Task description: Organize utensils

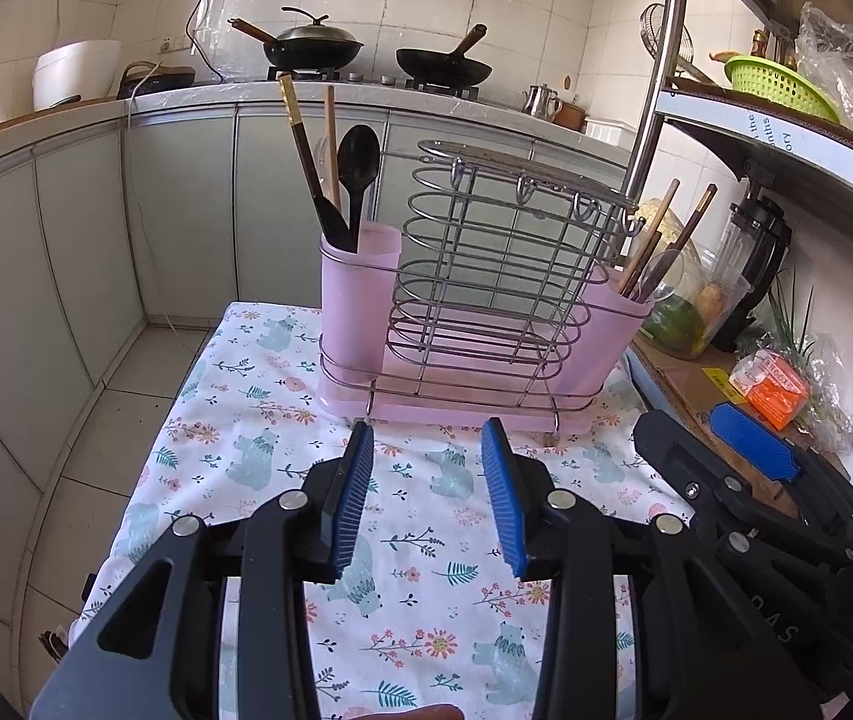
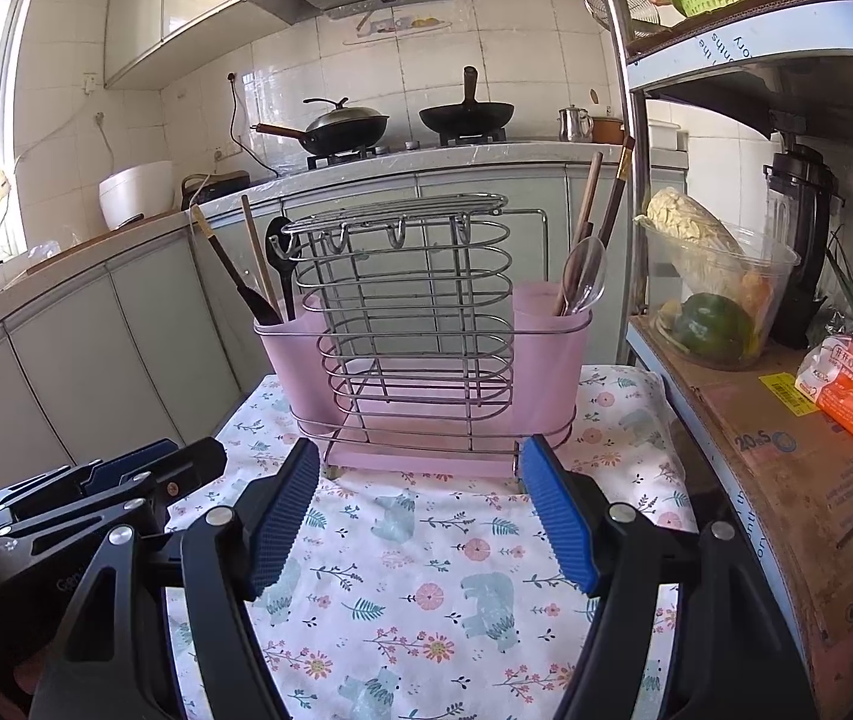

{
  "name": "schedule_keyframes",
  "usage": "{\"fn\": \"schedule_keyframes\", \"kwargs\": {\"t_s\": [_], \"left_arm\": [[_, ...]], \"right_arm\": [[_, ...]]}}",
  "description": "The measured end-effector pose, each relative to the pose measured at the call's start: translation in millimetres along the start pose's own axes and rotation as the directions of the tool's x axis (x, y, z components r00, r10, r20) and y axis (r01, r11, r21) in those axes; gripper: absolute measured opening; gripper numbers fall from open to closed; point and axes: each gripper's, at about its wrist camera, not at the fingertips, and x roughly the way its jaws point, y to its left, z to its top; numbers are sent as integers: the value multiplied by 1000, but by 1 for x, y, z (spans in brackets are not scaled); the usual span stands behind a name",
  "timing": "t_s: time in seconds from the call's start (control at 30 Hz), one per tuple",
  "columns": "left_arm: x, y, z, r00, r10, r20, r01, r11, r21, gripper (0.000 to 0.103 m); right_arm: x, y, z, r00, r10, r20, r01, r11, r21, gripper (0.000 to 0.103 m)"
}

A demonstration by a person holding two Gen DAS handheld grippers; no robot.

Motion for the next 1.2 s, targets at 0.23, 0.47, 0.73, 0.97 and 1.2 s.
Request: {"fn": "schedule_keyframes", "kwargs": {"t_s": [0.23, 0.47, 0.73, 0.97, 1.2], "left_arm": [[0, 0, -1, 1000, 2, -1, -2, 1000, -7, 38], [2, 1, -1, 1000, 8, -6, -8, 1000, -16, 38], [4, 2, -4, 1000, 5, -15, -6, 1000, -13, 38], [7, 3, -5, 1000, 4, -24, -4, 1000, -18, 38], [8, 3, -6, 1000, 2, -27, -3, 1000, -17, 38]], "right_arm": [[2, -1, -1, 1000, -9, 0, 9, 1000, -2, 69], [4, 0, -2, 1000, -8, -5, 8, 1000, -2, 69], [5, 0, -3, 1000, -10, -9, 10, 1000, 1, 69], [6, 0, -3, 1000, -10, -11, 10, 1000, 1, 69], [9, -1, -5, 1000, -10, -16, 10, 1000, -2, 69]]}}
